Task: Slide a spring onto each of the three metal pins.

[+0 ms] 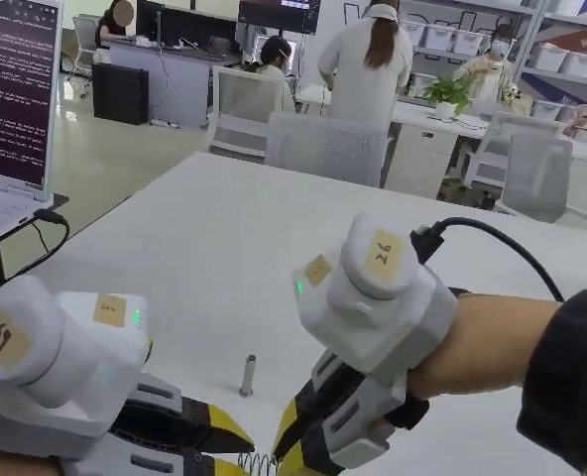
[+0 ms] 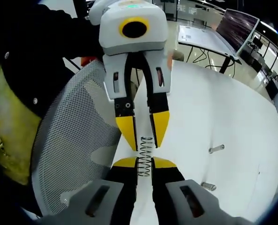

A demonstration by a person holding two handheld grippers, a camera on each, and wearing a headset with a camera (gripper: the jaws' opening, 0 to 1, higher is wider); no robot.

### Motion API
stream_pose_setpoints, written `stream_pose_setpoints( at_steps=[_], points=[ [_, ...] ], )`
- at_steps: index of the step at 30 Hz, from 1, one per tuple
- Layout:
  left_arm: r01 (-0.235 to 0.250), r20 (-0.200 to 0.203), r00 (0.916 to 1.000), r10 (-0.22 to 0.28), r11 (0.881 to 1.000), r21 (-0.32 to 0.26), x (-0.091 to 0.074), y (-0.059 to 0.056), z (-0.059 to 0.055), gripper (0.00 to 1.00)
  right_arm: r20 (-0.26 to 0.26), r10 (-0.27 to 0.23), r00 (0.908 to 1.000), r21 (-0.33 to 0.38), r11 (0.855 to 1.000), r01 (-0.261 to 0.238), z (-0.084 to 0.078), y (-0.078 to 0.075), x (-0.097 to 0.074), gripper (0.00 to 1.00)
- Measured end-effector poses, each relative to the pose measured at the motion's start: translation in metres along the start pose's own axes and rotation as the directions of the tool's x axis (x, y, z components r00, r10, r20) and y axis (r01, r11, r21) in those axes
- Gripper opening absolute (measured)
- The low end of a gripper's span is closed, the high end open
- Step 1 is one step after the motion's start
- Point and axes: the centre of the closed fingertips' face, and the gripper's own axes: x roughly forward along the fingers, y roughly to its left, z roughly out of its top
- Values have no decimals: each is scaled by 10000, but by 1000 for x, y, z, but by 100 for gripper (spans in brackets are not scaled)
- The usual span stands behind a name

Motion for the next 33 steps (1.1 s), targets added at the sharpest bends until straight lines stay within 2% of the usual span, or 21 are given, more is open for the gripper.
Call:
stream_pose_setpoints(
  at_steps=[14, 20, 27, 30, 33],
  points=[
    [87, -317, 9995, -87, 10000, -3, 2, -3, -2, 2, -16, -52, 10000, -129, 9999, 52, 0, 2, -3, 8],
    [34, -315, 9995, -35, 10000, -31, 1, -2, -1, 2, 284, -211, 9994, 37, 9998, 210, 1, 0, -5, 12],
    [-23, -263, 9997, 22, 10000, -42, -4, 1, 0, 2, 617, -354, 9975, 376, 9987, 331, -6, -2, -8, 14],
    [-56, -232, 9997, 56, 10000, -21, -5, 1, 0, 2, 715, -425, 9965, 575, 9976, 385, -9, -4, -9, 14],
    [-94, -202, 9998, 94, 10000, -18, -5, 2, 1, 2, 937, -418, 9947, 679, 9971, 355, -6, -4, -9, 12]
  ],
)
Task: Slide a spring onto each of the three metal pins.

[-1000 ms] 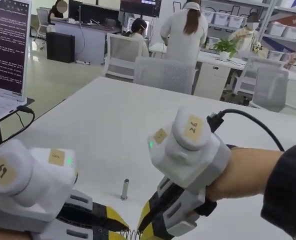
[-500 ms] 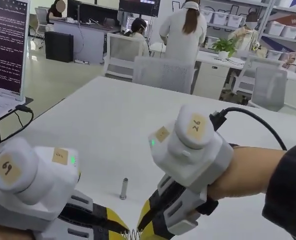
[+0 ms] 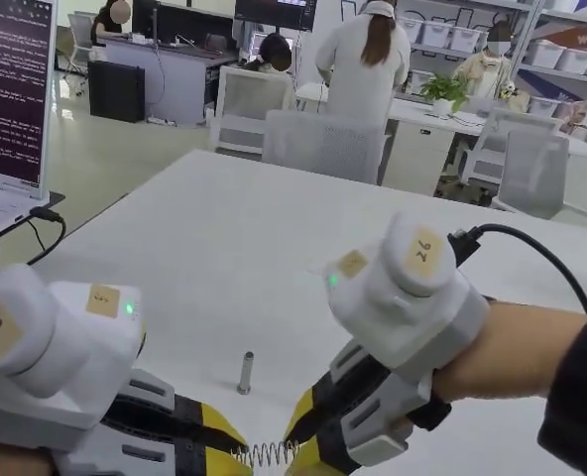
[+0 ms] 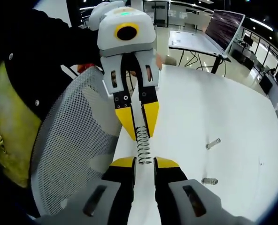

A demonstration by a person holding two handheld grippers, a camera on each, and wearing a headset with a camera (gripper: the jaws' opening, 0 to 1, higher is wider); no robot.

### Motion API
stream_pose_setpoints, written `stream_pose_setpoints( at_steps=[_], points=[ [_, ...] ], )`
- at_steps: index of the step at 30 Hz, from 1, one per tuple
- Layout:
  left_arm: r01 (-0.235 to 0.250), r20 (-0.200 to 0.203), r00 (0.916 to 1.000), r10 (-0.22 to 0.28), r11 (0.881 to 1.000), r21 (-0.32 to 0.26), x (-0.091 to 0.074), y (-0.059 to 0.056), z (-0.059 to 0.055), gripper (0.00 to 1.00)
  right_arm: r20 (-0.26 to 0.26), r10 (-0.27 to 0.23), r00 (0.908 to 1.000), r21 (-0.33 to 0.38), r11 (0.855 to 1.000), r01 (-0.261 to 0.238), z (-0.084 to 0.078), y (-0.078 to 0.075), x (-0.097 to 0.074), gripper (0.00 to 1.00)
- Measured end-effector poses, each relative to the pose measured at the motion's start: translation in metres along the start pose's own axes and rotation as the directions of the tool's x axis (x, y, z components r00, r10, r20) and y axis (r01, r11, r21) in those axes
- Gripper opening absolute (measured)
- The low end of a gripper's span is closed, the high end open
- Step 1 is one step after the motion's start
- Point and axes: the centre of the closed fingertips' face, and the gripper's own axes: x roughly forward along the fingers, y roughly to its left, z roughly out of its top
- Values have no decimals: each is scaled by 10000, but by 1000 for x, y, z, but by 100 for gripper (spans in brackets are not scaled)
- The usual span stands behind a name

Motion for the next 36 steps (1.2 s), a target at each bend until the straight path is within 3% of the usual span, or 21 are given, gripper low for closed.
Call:
stream_pose_setpoints(
  at_steps=[7, 23, 28, 36],
  points=[
    [-35, 57, 10000, 35, 10000, 13, -1, 2, 0, 2, -36, -97, 9999, -287, 9995, 96, 7, 0, -4, 8],
    [102, -399, 9992, -91, 9996, 277, 7, -4, -4, 2, -1076, -275, 9938, -1332, 9910, 130, 22, 6, -10, 8],
    [155, -469, 9988, -138, 9992, 363, 10, -7, -4, 1, -1141, -237, 9932, -1630, 9866, 48, 30, 9, -10, 8],
    [232, -302, 9993, -221, 9990, 377, 12, -8, -3, 1, -1109, -35, 9938, -1541, 9880, -137, 32, 10, -10, 8]
  ],
)
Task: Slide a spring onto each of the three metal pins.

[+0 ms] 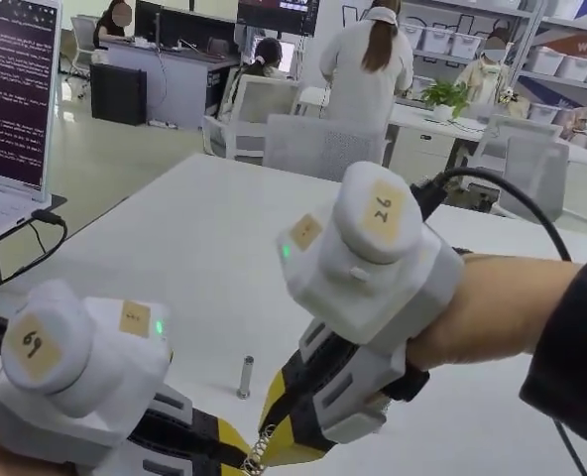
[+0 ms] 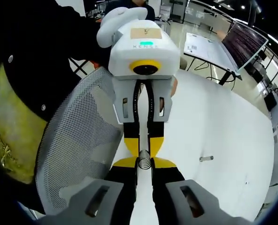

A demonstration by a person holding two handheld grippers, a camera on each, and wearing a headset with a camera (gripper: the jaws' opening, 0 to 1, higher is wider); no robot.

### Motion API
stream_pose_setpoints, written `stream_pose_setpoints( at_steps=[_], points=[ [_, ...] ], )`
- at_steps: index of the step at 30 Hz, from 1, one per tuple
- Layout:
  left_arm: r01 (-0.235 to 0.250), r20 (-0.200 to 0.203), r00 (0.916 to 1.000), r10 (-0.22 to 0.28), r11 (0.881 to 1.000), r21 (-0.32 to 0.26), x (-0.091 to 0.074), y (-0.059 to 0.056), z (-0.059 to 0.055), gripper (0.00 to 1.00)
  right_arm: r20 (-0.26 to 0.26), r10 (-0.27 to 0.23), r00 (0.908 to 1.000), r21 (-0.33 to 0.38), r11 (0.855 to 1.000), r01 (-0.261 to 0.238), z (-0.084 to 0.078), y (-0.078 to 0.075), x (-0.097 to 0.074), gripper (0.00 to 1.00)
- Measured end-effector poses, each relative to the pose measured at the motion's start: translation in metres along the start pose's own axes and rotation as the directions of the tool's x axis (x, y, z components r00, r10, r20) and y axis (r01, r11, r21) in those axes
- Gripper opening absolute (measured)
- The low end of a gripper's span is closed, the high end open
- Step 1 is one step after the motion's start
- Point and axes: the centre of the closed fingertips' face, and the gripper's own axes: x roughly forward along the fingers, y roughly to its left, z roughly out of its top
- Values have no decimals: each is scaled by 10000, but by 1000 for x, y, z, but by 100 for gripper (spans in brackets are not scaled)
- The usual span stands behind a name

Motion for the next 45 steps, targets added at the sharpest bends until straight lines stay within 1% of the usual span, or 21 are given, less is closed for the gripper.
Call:
stream_pose_setpoints(
  at_steps=[3, 5, 8, 11, 13, 17, 22, 30, 32, 39, 45],
  points=[
    [18, 102, 9999, -18, 10000, -6, 1, 0, 0, 1, 47, 99, 9999, 129, 9999, -100, -1, 0, 0, 8],
    [-1, 239, 9997, 2, 10000, -48, 0, 2, 1, 1, 136, 132, 9998, 244, 9996, -136, 0, -1, -1, 9],
    [10, 291, 9996, -8, 10000, -51, 0, 2, 2, 1, 247, 226, 9994, 325, 9992, -234, 1, 0, -1, 9],
    [18, 355, 9994, -16, 10000, -71, 0, 2, 2, 1, 215, 291, 9993, 343, 9990, -298, 1, 0, 0, 12],
    [24, 440, 9990, -19, 9999, -106, -1, 2, 3, 1, 295, 414, 9987, 394, 9983, -425, 0, 1, 1, 14],
    [50, 644, 9979, -36, 9998, -214, -2, 1, 7, 1, 355, 414, 9985, 450, 9981, -430, -4, -1, 3, 13],
    [79, 743, 9972, -61, 9997, -237, -2, 2, 8, 1, 482, 450, 9978, 492, 9977, -473, -2, 0, 3, 12],
    [75, 893, 9960, -52, 9996, -261, -2, 3, 12, 1, 483, 448, 9978, 490, 9977, -471, -3, -1, 4, 11],
    [138, 996, 9950, -101, 9992, -365, -2, 3, 14, 1, 465, 461, 9979, 464, 9978, -482, -3, 0, 5, 10],
    [119, 1008, 9949, -86, 9994, -321, -2, 3, 14, 1, 390, 409, 9984, 382, 9984, -424, -4, -2, 4, 9],
    [12, 986, 9951, 17, 9996, -298, -2, 5, 14, 2, 307, 363, 9989, 329, 9988, -373, -5, -3, 4, 8]
  ],
)
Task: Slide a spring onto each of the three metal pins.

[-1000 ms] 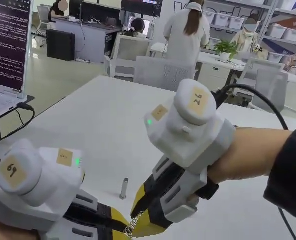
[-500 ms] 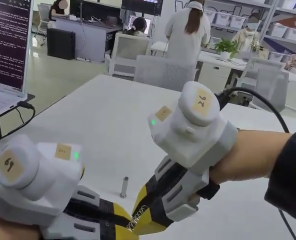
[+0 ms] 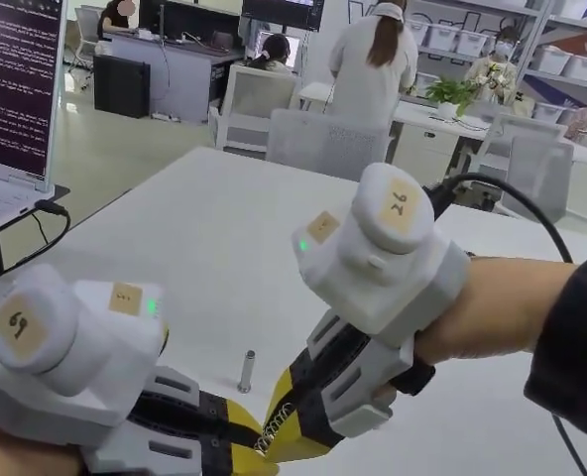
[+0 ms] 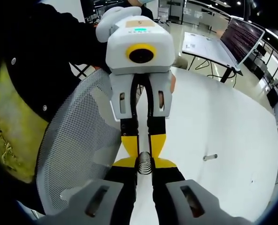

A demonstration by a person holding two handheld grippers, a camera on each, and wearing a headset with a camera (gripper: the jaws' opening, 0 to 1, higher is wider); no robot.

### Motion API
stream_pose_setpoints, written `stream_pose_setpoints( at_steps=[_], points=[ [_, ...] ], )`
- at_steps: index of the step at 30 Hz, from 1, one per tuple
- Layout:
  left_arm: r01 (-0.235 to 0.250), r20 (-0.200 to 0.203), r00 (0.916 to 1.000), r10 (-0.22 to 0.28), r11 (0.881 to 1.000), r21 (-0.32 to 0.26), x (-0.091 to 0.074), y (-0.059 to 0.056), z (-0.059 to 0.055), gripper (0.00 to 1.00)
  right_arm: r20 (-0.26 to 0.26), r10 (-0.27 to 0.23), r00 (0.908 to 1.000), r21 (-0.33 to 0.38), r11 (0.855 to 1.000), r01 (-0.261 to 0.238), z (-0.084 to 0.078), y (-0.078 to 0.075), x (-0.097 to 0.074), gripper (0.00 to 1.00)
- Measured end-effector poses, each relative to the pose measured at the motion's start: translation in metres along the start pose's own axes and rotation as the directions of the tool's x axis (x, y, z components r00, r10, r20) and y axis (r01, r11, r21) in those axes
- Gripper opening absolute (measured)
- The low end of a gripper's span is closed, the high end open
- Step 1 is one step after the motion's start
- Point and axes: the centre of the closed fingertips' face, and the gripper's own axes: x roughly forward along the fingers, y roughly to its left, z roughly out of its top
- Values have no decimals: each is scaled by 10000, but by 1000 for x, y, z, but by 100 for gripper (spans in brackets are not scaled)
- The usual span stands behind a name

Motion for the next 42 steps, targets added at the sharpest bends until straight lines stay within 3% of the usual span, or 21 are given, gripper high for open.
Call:
stream_pose_setpoints(
  at_steps=[5, 13, 22, 35, 42],
  points=[
    [-68, 17, 10000, 68, 10000, 72, 0, 0, 1, 5, -86, -53, 9999, -51, 10000, 52, 0, -2, -1, 8],
    [-291, -68, 9996, 289, 9994, -204, 0, 1, 0, 25, -237, -20, 9997, -84, 10000, 18, -1, -2, -1, 8],
    [-792, -130, 9968, 787, 9961, -381, -6, 7, -4, 38, -471, -20, 9989, -163, 9999, 12, -3, -5, -3, 8],
    [-1842, 77, 9825, 1862, 9764, -1131, -21, 27, -6, 70, -547, -95, 9985, -145, 9999, 87, -3, -13, -5, 8],
    [-2214, 238, 9738, 2263, 9664, -1309, -31, 31, -6, 78, -546, -173, 9984, -148, 9998, 165, -2, -17, -6, 8]
  ],
)
